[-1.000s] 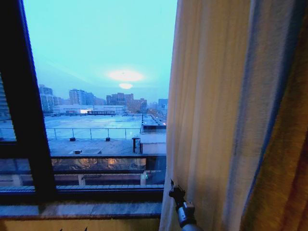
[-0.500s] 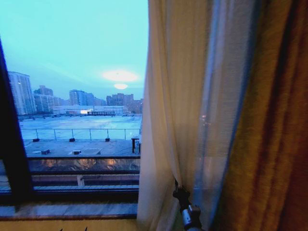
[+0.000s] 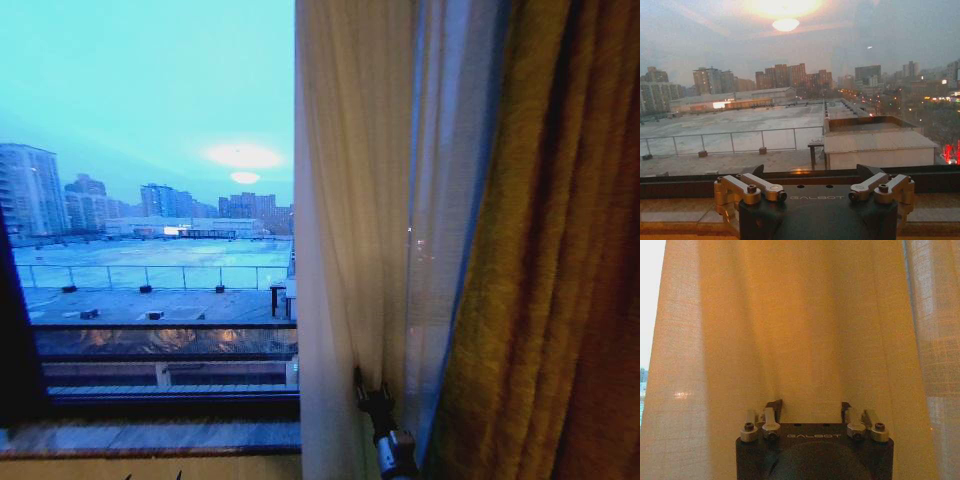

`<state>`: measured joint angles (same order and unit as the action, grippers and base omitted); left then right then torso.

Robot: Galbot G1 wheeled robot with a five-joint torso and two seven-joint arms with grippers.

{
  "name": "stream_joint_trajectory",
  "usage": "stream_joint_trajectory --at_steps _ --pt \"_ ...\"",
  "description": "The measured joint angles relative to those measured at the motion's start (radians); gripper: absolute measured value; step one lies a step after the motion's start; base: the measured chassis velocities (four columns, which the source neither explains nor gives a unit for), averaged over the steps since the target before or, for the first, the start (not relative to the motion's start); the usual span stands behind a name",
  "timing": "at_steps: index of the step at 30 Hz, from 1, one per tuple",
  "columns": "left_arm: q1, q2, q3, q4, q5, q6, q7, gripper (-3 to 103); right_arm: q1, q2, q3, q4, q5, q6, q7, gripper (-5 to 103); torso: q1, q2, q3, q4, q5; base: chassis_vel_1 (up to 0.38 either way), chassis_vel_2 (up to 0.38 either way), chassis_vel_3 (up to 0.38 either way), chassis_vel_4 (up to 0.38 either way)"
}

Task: Open the curtains by pulling them apart, changing their state from closed to fully open.

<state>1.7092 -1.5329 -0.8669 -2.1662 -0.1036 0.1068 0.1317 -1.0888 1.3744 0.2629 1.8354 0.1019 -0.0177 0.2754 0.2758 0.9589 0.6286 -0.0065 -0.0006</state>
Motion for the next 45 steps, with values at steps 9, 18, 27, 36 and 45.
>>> stream_joint_trajectory --at_steps 9,18,27,36,45 --pt "-0.009 -0.001 0.008 0.006 0.000 0.002 0.001 100 0.011 0.000 -0.003 -0.003 0.002 0.004 0.000 87 0.000 0.000 0.000 -0.0002 0.0004 0.000 0.000 0.000 0.000" --pt "-0.006 0.001 0.004 0.004 -0.002 0.002 0.001 100 -0.006 0.000 -0.014 0.015 0.004 0.000 -0.049 100 0.000 0.000 0.000 -0.0002 0.0005 0.000 0.000 0.000 0.000" --pt "-0.005 -0.002 0.004 0.004 -0.002 0.002 0.001 100 -0.024 0.000 -0.028 0.042 0.003 -0.042 -0.071 100 0.000 0.000 0.000 -0.0001 0.0003 0.000 0.000 0.000 0.000" --pt "-0.006 0.000 0.005 0.004 -0.002 0.002 0.001 100 -0.023 0.000 -0.072 0.064 0.002 -0.060 -0.074 68 0.000 0.000 0.000 -0.0001 0.0003 0.000 0.000 0.000 0.000" --pt "-0.002 -0.001 0.003 0.002 -0.001 0.002 0.001 100 0.015 0.000 -0.042 0.003 0.043 -0.063 -0.029 36 0.000 0.000 0.000 -0.0001 0.0003 0.000 0.000 0.000 0.000"
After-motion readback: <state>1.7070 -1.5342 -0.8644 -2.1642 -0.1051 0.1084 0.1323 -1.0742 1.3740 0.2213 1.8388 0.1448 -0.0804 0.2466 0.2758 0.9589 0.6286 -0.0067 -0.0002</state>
